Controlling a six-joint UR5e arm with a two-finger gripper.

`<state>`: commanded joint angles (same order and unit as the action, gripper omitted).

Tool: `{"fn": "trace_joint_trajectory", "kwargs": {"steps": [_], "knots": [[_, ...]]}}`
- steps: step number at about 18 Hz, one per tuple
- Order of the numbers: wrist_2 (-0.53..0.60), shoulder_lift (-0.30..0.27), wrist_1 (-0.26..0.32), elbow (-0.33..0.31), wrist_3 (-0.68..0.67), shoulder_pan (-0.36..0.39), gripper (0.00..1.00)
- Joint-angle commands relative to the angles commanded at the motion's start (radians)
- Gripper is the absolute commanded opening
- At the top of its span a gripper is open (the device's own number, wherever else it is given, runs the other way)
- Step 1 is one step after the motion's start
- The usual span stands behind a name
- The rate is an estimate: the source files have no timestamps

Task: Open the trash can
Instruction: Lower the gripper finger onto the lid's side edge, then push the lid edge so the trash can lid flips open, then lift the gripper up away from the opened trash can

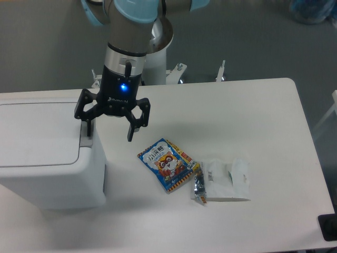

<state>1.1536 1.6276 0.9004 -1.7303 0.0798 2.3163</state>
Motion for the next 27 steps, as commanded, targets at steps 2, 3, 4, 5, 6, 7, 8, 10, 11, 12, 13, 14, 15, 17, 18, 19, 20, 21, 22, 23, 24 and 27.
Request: {"fn": "trace_joint_trajectory", "kwargs": {"steps": [2,3,4,5,6,7,8,10,11,12,13,14,15,17,18,19,20,21,22,23,24,27], "knots": [[0.0,0.002,0.0,0.0,0.0,0.002,1.0],[0.0,0.002,0.0,0.0,0.0,0.002,1.0],[0.0,0.003,0.0,0.0,0.0,0.0,1.0],[0.002,0.002,0.0,-0.002,0.0,0.002,1.0],[0.0,0.002,0.0,-0.002,0.0,0.0,1.0],[0.002,0.002,0.0,-0.003,0.0,0.0,1.0],[0.002,0.002,0.0,-0.005,0.0,0.002,1.0],[0.002,0.002,0.0,-0.006,0.0,0.0,1.0],[0.002,0.002,0.0,-0.006,0.0,0.002,1.0],[0.002,0.002,0.0,-0.006,0.0,0.002,1.0],[0.002,0.002,0.0,-0.006,0.0,0.002,1.0],[0.002,0.002,0.0,-0.006,0.0,0.002,1.0],[0.0,-0.002,0.0,-0.005,0.0,0.002,1.0],[0.0,-0.009,0.0,0.012,0.003,0.005,1.0],[0.0,-0.009,0.0,0.027,0.003,0.009,1.0],[0.002,-0.009,0.0,0.043,0.012,0.011,1.0],[0.005,-0.009,0.002,0.058,0.029,0.014,1.0],[0.005,-0.011,0.002,0.073,0.037,0.029,1.0],[0.005,-0.014,0.002,0.084,0.038,0.055,1.0],[0.005,-0.021,0.002,0.093,0.04,0.084,1.0],[0.006,-0.028,0.002,0.103,0.041,0.11,1.0],[0.046,-0.032,0.003,0.132,0.048,0.208,1.0]]}}
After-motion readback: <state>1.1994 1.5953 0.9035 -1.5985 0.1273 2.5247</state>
